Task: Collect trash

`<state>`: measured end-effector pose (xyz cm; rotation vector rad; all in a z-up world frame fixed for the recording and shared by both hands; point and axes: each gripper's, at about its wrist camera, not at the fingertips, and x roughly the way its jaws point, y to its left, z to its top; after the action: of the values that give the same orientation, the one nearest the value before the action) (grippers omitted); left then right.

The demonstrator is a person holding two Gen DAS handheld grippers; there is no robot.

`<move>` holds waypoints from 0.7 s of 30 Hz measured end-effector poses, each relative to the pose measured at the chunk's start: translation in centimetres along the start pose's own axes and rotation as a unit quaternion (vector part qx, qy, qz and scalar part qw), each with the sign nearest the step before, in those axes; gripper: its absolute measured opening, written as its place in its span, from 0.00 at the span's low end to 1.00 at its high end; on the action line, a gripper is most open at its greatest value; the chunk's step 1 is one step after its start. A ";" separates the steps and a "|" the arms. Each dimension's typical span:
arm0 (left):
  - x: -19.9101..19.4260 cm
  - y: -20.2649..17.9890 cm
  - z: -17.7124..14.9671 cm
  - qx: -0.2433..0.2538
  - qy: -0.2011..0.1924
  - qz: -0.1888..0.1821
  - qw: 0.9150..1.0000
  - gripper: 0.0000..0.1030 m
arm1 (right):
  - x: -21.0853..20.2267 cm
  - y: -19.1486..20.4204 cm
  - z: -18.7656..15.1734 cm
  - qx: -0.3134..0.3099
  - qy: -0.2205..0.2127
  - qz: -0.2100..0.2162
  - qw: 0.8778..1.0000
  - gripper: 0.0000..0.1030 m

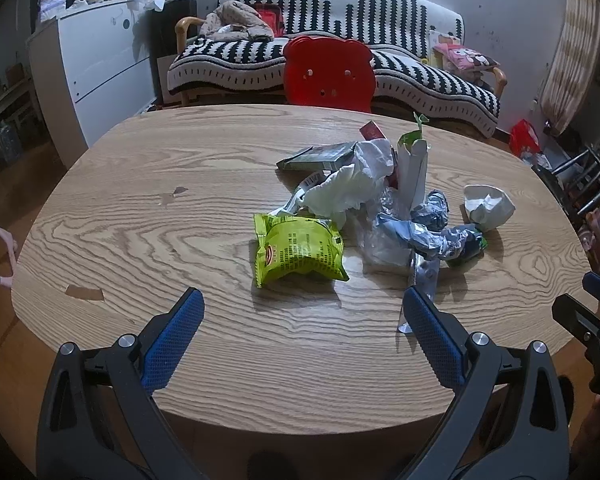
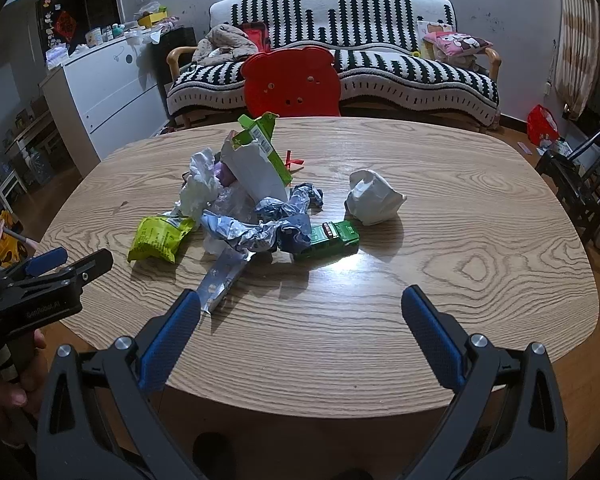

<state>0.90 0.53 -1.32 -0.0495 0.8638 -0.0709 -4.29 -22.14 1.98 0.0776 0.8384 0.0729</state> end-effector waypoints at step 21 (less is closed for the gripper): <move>3.4 1.0 0.2 -0.016 0.027 -0.011 0.999 0.94 | 3.5 -1.3 0.0 -0.014 0.018 -0.002 1.000 0.95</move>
<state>3.30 1.20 -3.86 -0.0879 0.9192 -0.0802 -1.90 -23.13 -0.79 0.0492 0.8733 0.0817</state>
